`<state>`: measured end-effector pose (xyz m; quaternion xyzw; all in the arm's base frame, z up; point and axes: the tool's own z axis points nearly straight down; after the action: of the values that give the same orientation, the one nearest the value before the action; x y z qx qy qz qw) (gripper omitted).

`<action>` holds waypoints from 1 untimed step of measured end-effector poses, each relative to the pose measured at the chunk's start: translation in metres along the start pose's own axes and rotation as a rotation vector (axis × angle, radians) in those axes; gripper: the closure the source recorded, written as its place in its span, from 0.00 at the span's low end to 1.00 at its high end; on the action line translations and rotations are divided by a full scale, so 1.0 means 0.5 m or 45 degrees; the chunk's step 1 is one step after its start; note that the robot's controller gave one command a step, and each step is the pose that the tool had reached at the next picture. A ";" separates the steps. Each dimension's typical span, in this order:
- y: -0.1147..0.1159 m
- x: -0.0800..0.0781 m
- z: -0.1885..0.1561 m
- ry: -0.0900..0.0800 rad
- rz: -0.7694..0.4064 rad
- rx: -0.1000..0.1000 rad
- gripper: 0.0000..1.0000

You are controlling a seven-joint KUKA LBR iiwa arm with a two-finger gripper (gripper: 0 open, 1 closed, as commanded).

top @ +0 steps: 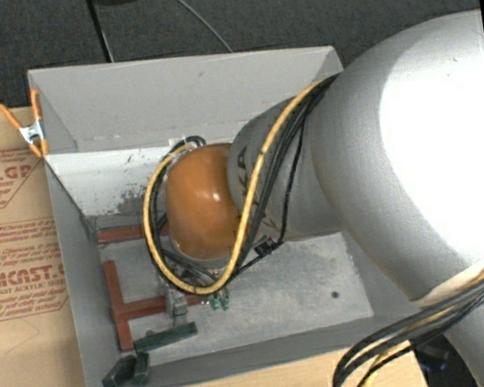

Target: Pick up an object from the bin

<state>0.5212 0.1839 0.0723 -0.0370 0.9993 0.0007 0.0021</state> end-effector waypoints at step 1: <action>0.000 0.000 0.000 0.000 0.000 0.000 1.00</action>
Offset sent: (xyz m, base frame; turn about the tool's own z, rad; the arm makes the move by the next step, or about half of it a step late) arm -0.0416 0.0232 0.0148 -0.1710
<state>0.5213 0.1839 0.0723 -0.0368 0.9993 0.0008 0.0022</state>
